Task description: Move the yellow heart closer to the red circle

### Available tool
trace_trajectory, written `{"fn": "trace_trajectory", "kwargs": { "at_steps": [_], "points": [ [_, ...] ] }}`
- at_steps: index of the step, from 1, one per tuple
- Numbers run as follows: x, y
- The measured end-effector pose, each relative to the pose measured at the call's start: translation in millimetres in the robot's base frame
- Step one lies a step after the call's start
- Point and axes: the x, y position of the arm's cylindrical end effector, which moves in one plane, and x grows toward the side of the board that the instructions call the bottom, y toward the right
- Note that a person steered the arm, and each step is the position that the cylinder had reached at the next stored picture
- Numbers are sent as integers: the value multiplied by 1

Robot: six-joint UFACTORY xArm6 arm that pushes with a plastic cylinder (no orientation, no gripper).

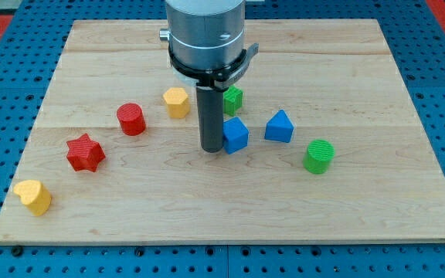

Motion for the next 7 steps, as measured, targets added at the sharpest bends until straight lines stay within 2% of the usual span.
{"fn": "trace_trajectory", "kwargs": {
  "at_steps": [1, 2, 3, 4, 5, 6, 7],
  "points": [
    [76, -42],
    [125, -163],
    [121, -278],
    [95, -266],
    [88, -214],
    [91, -177],
    [100, -172]
  ]
}}
